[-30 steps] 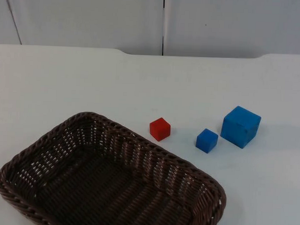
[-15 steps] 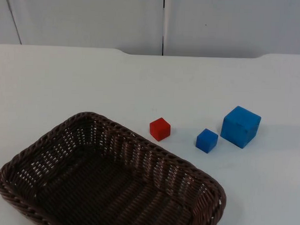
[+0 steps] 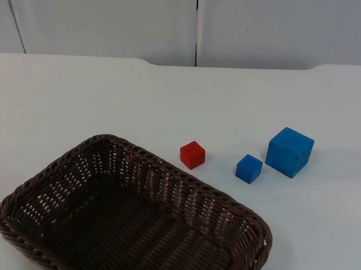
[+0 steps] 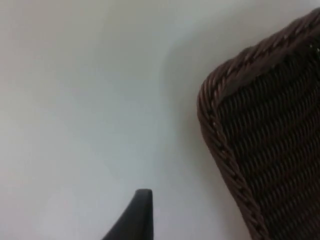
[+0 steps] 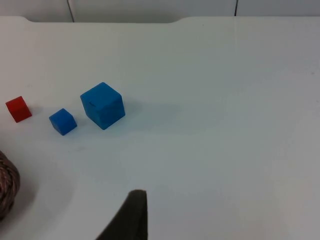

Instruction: Pick up the basket with the left hand and place the largest block into the basket with the right hand.

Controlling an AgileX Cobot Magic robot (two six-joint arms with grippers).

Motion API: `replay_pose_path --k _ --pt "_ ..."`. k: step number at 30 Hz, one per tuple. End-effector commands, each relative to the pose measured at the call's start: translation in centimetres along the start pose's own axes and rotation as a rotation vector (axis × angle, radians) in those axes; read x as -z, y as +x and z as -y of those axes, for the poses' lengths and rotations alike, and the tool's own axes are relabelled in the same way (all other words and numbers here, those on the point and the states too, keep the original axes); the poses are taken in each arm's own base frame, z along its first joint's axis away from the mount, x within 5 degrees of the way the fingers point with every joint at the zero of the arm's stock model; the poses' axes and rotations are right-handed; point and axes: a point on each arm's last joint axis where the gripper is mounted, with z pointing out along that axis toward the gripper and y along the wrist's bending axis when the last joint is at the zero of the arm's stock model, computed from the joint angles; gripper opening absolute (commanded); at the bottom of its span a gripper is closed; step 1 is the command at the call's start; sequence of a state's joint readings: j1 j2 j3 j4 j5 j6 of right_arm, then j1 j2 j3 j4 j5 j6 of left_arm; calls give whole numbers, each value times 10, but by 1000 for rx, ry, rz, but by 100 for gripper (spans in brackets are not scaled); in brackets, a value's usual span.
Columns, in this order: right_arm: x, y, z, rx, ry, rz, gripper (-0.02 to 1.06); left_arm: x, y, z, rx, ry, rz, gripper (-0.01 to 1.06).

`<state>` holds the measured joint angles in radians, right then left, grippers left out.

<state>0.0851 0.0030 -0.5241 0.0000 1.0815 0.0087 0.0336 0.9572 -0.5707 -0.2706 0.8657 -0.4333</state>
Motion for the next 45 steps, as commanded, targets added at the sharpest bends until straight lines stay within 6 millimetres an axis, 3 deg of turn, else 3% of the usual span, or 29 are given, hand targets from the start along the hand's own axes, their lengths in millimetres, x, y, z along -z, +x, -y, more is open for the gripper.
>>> replay_pose_path --k 1,8,14,17,29,35,39,45 --pt "-2 2 0 0 5 -3 105 -2 -2 0 65 7 9 105" --pt "-2 2 0 0 5 -3 105 -13 -6 2 131 -12 -6 105" --pt "-2 2 0 0 5 -3 105 -37 -2 20 119 -13 -49 105" --pt "-2 2 0 0 5 -3 105 -53 7 30 102 -53 -89 105" --pt "-2 2 0 0 5 -3 105 -81 37 57 137 -112 -60 105" --pt "-2 2 0 0 5 -3 105 -100 54 74 155 -51 -73 105" --pt "-2 2 0 0 5 -3 105 -109 61 70 138 -107 -97 105" --pt "-2 2 0 7 3 -3 105 -118 73 46 201 -84 -100 105"
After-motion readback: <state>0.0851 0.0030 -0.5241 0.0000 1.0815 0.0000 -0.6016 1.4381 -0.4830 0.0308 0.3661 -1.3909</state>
